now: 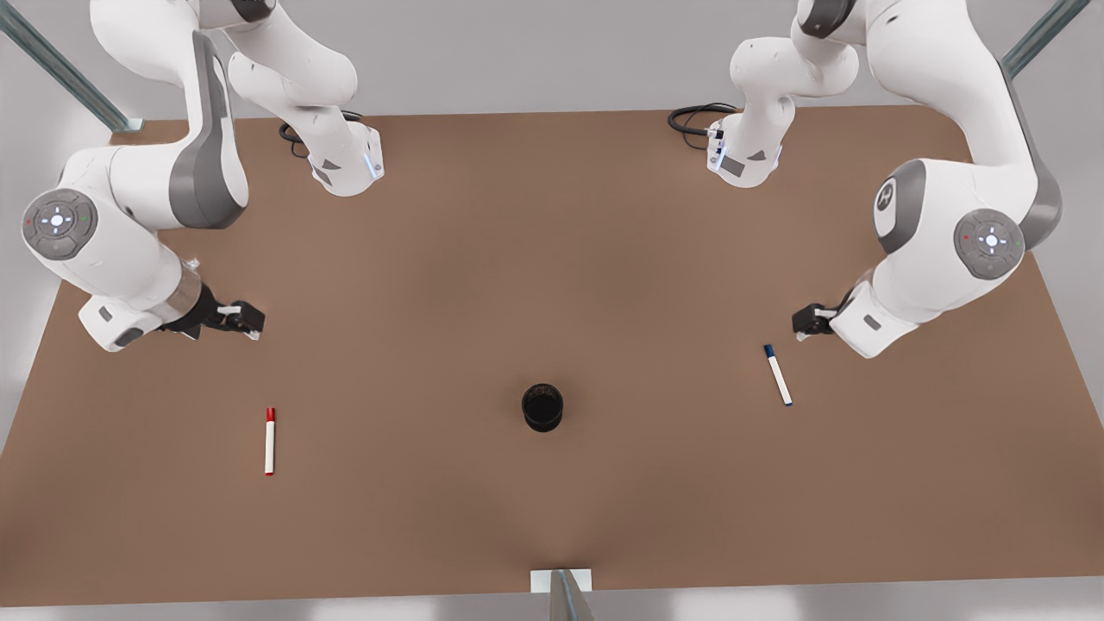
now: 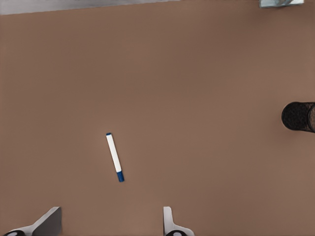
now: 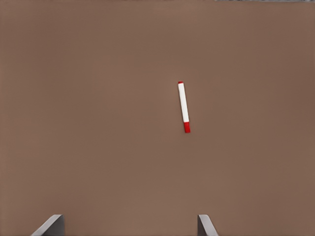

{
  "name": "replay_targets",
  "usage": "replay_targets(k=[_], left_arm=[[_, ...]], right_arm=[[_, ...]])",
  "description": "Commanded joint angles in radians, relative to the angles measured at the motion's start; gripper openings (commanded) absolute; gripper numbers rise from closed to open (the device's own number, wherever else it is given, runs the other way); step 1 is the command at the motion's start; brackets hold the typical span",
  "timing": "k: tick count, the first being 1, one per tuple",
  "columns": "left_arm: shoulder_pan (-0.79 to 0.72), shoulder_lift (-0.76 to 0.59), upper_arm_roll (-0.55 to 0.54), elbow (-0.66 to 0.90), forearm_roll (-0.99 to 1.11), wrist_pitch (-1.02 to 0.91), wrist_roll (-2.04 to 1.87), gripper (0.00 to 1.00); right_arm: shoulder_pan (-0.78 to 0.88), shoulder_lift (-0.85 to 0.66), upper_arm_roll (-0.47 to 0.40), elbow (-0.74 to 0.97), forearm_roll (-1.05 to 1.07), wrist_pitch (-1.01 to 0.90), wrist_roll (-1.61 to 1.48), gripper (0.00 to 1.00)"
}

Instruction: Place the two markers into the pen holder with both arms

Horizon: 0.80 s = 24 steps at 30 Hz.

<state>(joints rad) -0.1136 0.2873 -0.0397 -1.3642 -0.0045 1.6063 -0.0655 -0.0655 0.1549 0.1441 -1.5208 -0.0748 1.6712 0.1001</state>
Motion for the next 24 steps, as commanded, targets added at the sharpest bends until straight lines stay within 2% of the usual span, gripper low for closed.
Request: replay_targets(k=[1,3,5,6,8,9,10,13,20,21,22,23,24], left_arm=[[0.0,0.003,0.0,0.0,0.003,0.057,-0.007,1.0],[0.0,0.015,0.027,-0.055,0.012,0.109,-0.022,1.0],[0.012,0.016,0.087,-0.222,0.0,0.344,-0.075,1.0],[0.015,0.029,0.107,-0.306,-0.032,0.464,-0.125,1.0],[0.015,0.049,0.159,-0.366,-0.127,0.547,-0.14,1.0],[0.02,0.061,0.165,-0.391,-0.132,0.576,-0.142,1.0],[0.022,0.073,0.165,-0.454,-0.134,0.695,-0.152,1.0],[0.031,0.125,0.165,-0.469,-0.222,0.751,-0.188,1.0],[0.002,0.22,0.164,-0.532,-0.244,0.811,-0.186,1.0],[-0.001,0.233,0.164,-0.533,-0.238,0.814,-0.185,1.0],[-0.003,0.242,0.164,-0.535,-0.141,0.816,-0.186,1.0],[-0.006,0.243,0.164,-0.539,-0.137,0.816,-0.186,0.98],[-0.011,0.248,0.164,-0.546,-0.118,0.817,-0.186,0.95]], right_arm=[[0.0,0.008,0.0,0.001,0.001,0.09,0.038,1.0],[-0.005,0.058,-0.005,0.002,0.001,0.143,0.038,1.0],[-0.002,0.17,-0.003,0.011,-0.005,0.278,0.049,1.0],[-0.002,0.319,-0.009,0.149,-0.023,0.303,0.036,1.0],[-0.008,0.561,-0.023,0.373,-0.023,0.312,-0.034,1.0],[-0.008,0.632,-0.034,0.407,-0.022,0.34,-0.037,1.0],[-0.016,0.672,-0.035,0.393,-0.016,0.407,-0.039,1.0],[-0.083,0.669,-0.026,0.142,-0.019,0.59,-0.062,1.0],[-0.115,0.716,-0.047,0.12,-0.019,0.639,-0.131,0.99],[-0.115,0.716,-0.061,0.119,-0.022,0.637,-0.141,0.97],[-0.115,0.721,-0.061,0.114,-0.033,0.637,-0.138,0.89],[-0.115,0.724,-0.061,0.113,-0.033,0.637,-0.14,0.8],[-0.115,0.726,-0.061,0.111,-0.033,0.636,-0.14,0.77]])
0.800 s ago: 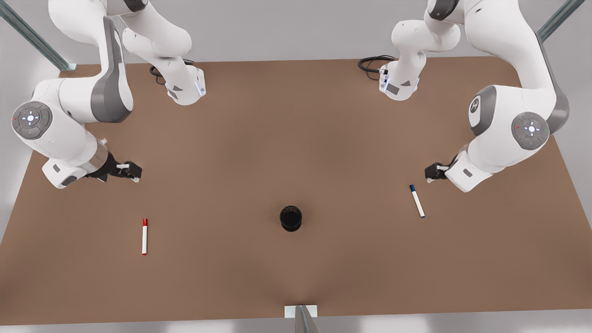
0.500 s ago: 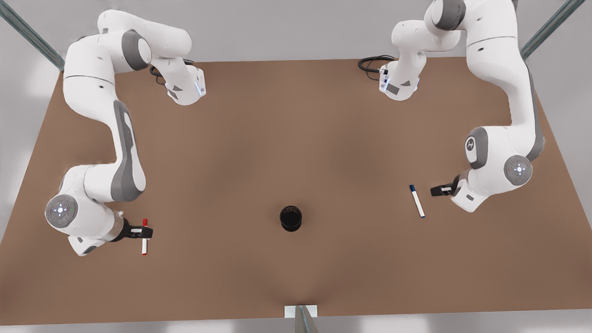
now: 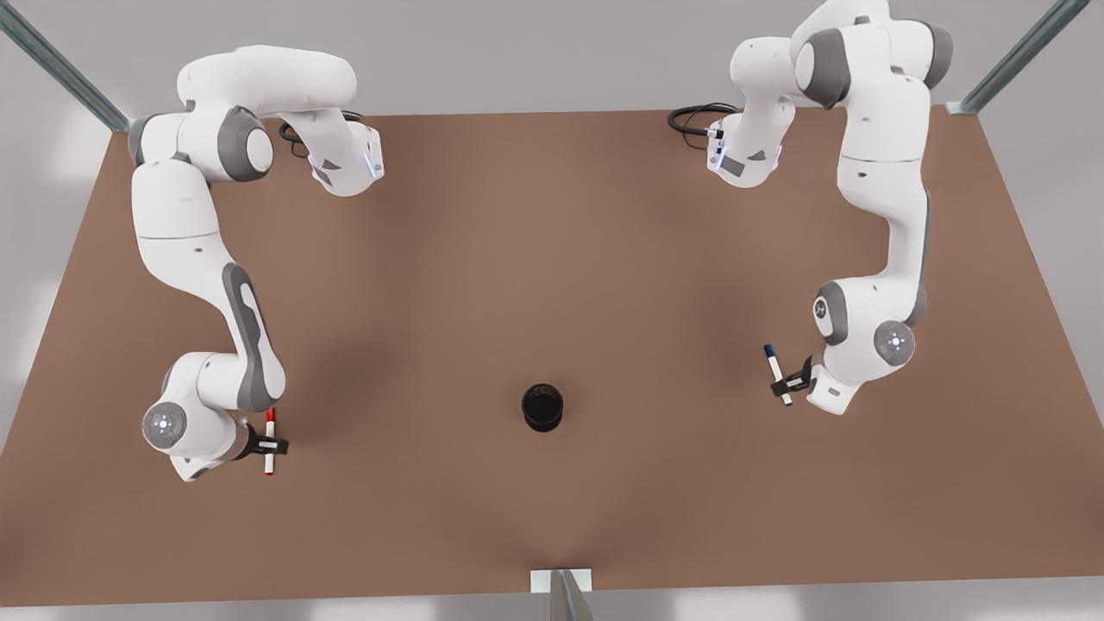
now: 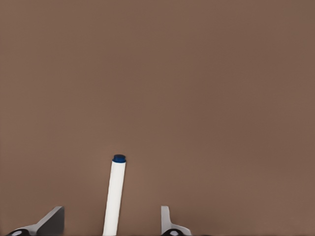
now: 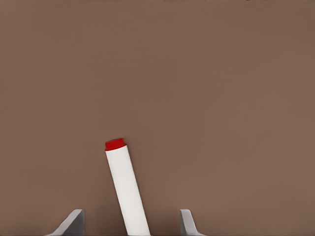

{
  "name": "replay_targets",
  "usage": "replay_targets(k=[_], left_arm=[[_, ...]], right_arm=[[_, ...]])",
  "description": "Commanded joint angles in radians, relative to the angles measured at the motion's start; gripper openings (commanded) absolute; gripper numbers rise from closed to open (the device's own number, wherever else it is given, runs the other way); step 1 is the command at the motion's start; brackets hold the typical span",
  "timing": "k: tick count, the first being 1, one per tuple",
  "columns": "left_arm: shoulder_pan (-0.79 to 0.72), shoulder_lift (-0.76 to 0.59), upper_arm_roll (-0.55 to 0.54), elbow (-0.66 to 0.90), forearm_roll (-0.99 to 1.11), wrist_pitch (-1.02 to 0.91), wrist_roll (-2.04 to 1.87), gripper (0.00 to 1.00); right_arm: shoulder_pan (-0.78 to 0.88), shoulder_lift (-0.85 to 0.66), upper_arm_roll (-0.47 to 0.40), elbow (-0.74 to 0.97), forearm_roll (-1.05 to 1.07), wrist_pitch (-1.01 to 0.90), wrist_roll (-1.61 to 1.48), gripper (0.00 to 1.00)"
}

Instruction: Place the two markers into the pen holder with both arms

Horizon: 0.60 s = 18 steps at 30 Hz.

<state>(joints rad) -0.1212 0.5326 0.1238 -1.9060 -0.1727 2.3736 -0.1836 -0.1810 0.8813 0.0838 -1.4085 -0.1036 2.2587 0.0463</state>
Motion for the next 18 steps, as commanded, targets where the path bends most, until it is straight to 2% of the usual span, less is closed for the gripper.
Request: replay_targets(k=[1,2,3,5,8,11,12,14,18], left_arm=[[-0.003,0.01,-0.001,-0.004,0.073,0.05,-0.068,0.86],[-0.003,0.012,-0.003,-0.004,0.081,0.05,-0.068,0.76],[-0.003,0.015,-0.004,-0.004,0.081,0.052,-0.071,0.74],[-0.002,0.03,-0.007,-0.004,0.076,0.062,-0.074,0.74],[0.0,0.043,-0.007,-0.004,0.047,0.072,-0.088,0.73],[0.0,0.056,-0.007,-0.005,0.032,0.075,-0.088,0.65],[-0.002,0.056,-0.009,-0.005,0.032,0.075,-0.088,0.58],[-0.002,0.061,-0.009,-0.005,0.032,0.081,-0.088,0.52],[-0.002,0.069,-0.009,-0.004,0.032,0.081,-0.088,0.48]], right_arm=[[0.0,0.005,-0.001,0.0,-0.004,0.051,-0.086,0.74],[0.0,0.012,-0.001,0.0,-0.005,0.053,-0.088,0.72],[0.0,0.019,-0.001,0.0,-0.005,0.059,-0.088,0.69],[0.0,0.025,-0.001,0.0,-0.005,0.061,-0.091,0.63],[0.0,0.025,-0.001,0.0,-0.005,0.061,-0.091,0.45],[-0.002,0.025,-0.001,0.002,-0.004,0.061,-0.091,0.31],[-0.002,0.025,-0.001,0.003,-0.004,0.059,-0.089,0.28],[0.0,0.024,-0.001,0.009,-0.004,0.059,-0.088,0.25],[0.0,0.024,-0.001,0.008,-0.002,0.061,-0.088,0.21]])
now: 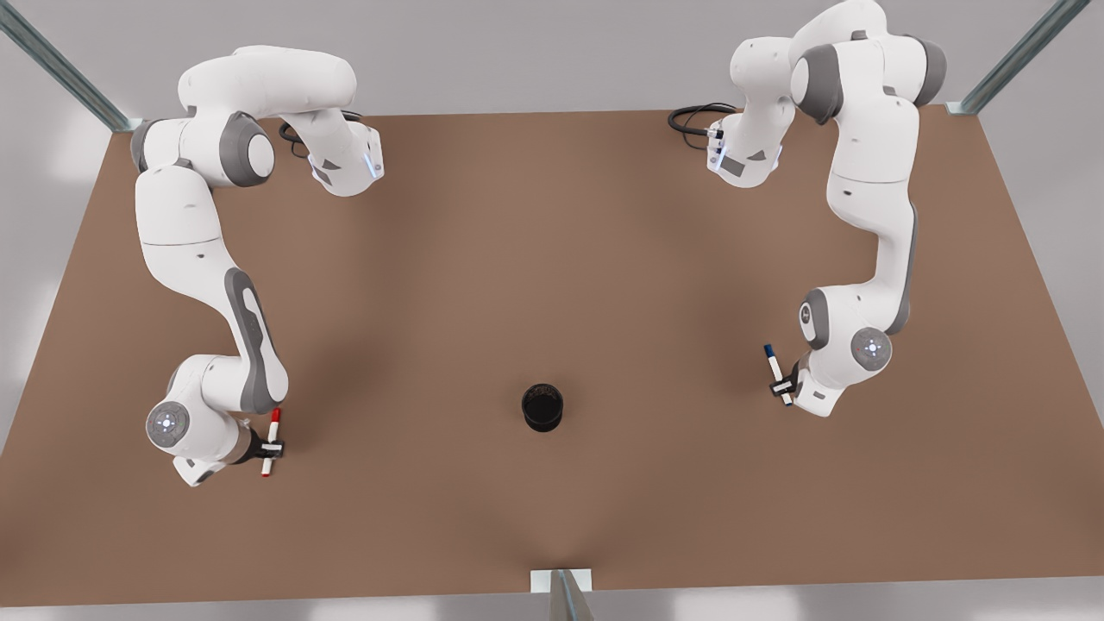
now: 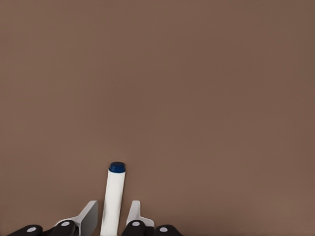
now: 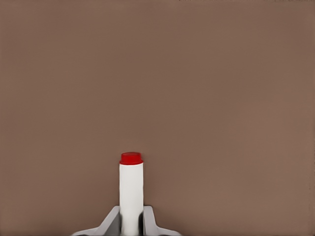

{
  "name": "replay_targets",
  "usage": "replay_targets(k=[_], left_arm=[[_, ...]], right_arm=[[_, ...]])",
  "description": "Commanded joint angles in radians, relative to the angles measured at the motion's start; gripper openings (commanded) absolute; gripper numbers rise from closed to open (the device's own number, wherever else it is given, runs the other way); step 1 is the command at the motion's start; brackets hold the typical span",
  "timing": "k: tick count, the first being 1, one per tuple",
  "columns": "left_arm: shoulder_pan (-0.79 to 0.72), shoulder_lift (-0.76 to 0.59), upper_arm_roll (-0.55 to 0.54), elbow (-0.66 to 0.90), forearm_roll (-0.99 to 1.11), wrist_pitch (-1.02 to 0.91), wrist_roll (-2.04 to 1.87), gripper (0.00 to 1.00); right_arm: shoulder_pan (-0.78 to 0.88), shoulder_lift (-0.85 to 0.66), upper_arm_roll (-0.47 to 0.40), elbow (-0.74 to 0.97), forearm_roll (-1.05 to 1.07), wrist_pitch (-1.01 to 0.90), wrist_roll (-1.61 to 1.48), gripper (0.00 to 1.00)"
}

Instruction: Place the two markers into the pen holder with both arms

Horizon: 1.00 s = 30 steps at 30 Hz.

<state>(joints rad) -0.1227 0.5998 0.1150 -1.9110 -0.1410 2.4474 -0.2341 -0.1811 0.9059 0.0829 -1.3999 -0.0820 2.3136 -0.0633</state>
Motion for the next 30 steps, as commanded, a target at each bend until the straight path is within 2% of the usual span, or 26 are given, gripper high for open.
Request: replay_targets(k=[1,6,8,11,15,20,22,23,24,27,30], left_arm=[[0.0,0.005,0.0,0.001,0.0,0.015,-0.037,0.48],[0.0,0.011,0.0,0.001,0.001,0.015,-0.037,0.41],[0.0,0.012,0.0,0.001,0.001,0.015,-0.037,0.4],[0.0,0.017,0.0,0.001,0.001,0.016,-0.037,0.4],[0.0,0.02,0.0,0.001,0.001,0.016,-0.037,0.38],[0.0,0.023,0.0,0.001,0.001,0.018,-0.037,0.36],[0.0,0.023,0.0,0.001,0.0,0.019,-0.037,0.26],[0.0,0.021,0.0,0.001,0.0,0.019,-0.039,0.21],[-0.002,0.018,0.0,0.001,0.001,0.019,-0.059,0.21],[-0.002,0.018,0.0,0.001,0.001,0.018,-0.062,0.21],[-0.006,-0.008,0.0,0.03,0.014,0.007,-0.019,0.21]], right_arm=[[0.0,-0.001,0.0,0.001,-0.024,0.006,0.022,0.21],[0.015,-0.048,0.014,0.01,-0.022,-0.01,0.031,0.21],[0.022,-0.114,0.063,0.01,-0.022,-0.022,0.051,0.21],[0.055,-0.183,0.19,0.029,-0.053,-0.01,0.22,0.21],[0.299,-0.19,0.186,0.131,-0.137,0.021,0.617,0.21],[0.508,-0.16,0.15,0.159,-0.292,0.197,0.959,0.21],[0.611,-0.144,0.11,0.164,-0.427,0.211,1.184,0.21],[0.632,-0.128,0.11,0.164,-0.534,0.251,1.326,0.21],[0.652,-0.122,0.112,0.16,-0.657,0.271,1.464,0.21],[0.692,-0.116,0.101,0.168,-0.713,0.273,1.557,0.21],[0.752,-0.062,0.087,0.233,-0.854,0.273,1.724,0.21]])
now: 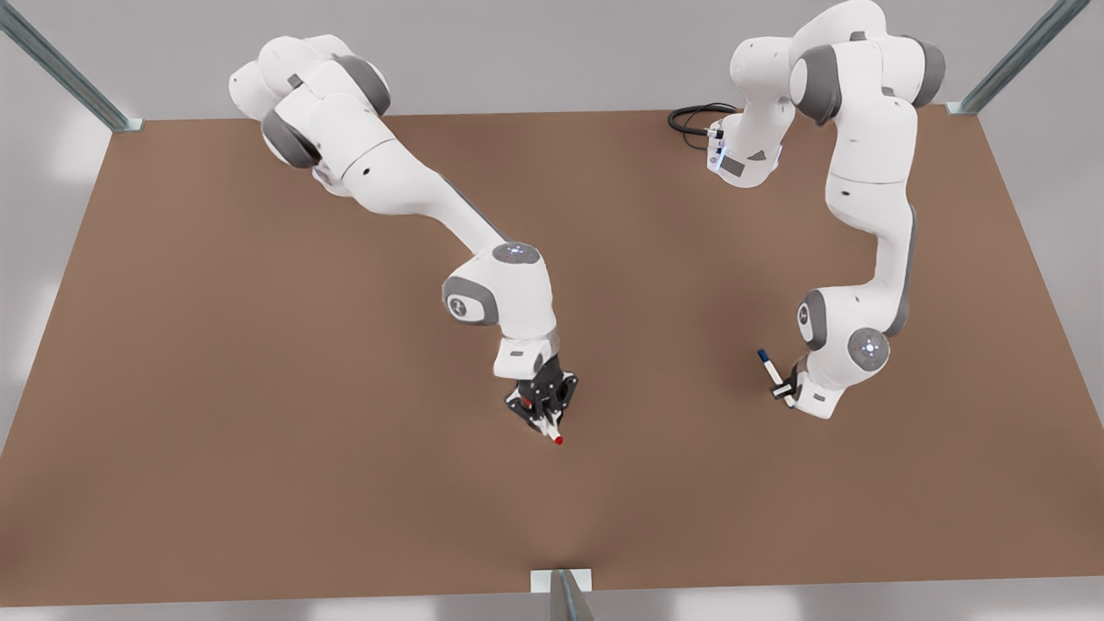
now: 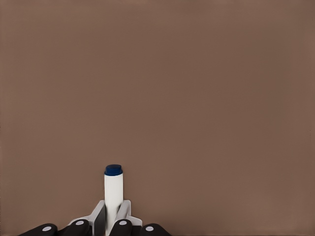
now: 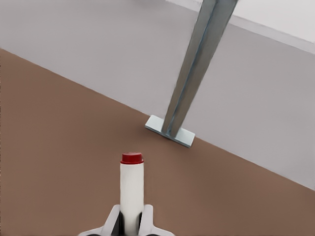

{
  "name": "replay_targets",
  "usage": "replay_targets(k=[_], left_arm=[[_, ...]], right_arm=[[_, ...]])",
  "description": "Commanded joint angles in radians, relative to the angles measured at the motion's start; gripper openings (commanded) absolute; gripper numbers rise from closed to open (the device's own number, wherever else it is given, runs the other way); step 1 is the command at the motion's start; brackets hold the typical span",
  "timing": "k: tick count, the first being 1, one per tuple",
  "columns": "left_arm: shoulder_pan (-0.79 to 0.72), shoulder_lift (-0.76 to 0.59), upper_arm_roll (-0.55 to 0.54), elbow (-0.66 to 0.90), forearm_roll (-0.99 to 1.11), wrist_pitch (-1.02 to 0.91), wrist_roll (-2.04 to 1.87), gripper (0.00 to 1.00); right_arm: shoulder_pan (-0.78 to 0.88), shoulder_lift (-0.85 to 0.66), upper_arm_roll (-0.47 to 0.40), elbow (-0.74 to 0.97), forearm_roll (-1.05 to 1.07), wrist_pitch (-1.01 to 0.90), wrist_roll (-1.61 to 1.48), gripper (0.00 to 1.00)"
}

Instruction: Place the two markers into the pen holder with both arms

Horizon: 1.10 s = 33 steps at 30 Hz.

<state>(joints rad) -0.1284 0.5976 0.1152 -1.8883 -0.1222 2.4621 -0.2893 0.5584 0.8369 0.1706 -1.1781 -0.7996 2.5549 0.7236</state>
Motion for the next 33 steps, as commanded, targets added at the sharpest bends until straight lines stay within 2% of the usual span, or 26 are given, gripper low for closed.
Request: replay_targets(k=[1,2,3,5,7,11,20,21,22,26,27,28,29,30,31,33], left_arm=[[0.001,-0.007,0.0,0.021,-0.005,-0.011,0.061,0.21],[0.001,-0.041,0.0,0.066,-0.013,-0.049,0.14,0.21],[-0.002,-0.065,-0.02,0.094,-0.014,-0.051,0.177,0.21],[-0.002,-0.101,-0.063,0.14,-0.014,-0.086,0.196,0.21],[0.006,-0.102,-0.065,0.166,-0.103,-0.094,0.272,0.21],[0.006,-0.096,-0.065,0.167,-0.103,-0.094,0.292,0.21],[0.0,-0.093,-0.066,0.167,-0.103,-0.094,0.292,0.21],[0.0,-0.093,-0.066,0.167,-0.103,-0.094,0.292,0.21],[0.0,-0.094,-0.066,0.167,-0.103,-0.094,0.292,0.21],[-0.002,-0.098,-0.068,0.195,-0.105,-0.141,0.291,0.21],[-0.007,-0.099,-0.072,0.27,-0.103,-0.264,0.292,0.21],[-0.011,-0.101,-0.083,0.307,-0.099,-0.323,0.292,0.21],[-0.022,-0.099,-0.101,0.391,-0.09,-0.472,0.303,0.21],[-0.059,-0.099,-0.103,0.42,-0.091,-0.532,0.317,0.21],[-0.062,-0.101,-0.12,0.433,-0.114,-0.535,0.34,0.21],[-0.059,-0.047,-0.229,0.557,-0.171,-0.529,0.428,0.21]], right_arm=[[0.027,0.021,-0.02,0.027,-0.138,0.031,0.967,0.21],[0.098,0.034,-0.094,0.035,-0.142,0.045,1.036,0.21],[0.112,0.042,-0.112,0.028,-0.233,0.047,1.139,0.21],[0.117,0.05,-0.112,0.014,-0.345,0.047,1.238,0.21],[0.109,0.071,-0.112,0.006,-0.481,0.048,1.34,0.21],[0.104,0.105,-0.114,-0.002,-0.632,0.047,1.462,0.21],[0.118,0.084,-0.114,-0.118,-0.658,0.036,1.528,0.21],[0.117,0.077,-0.112,-0.121,-0.658,0.038,1.542,0.26],[0.113,0.076,-0.106,-0.121,-0.656,0.036,1.545,0.98],[0.11,0.067,-0.105,-0.12,-0.652,0.038,1.536,1.0],[0.103,0.042,-0.103,-0.12,-0.624,0.039,1.507,1.0],[0.089,0.021,-0.089,-0.12,-0.505,0.036,1.386,1.0],[0.078,-0.033,-0.083,-0.092,-0.165,-0.069,1.035,1.0],[0.067,-0.1,-0.083,-0.075,0.074,-0.221,0.766,1.0],[0.012,-0.186,-0.083,-0.078,0.244,-0.358,0.544,1.0],[-0.109,-0.387,-0.082,-0.078,0.525,-0.636,0.145,1.0]])
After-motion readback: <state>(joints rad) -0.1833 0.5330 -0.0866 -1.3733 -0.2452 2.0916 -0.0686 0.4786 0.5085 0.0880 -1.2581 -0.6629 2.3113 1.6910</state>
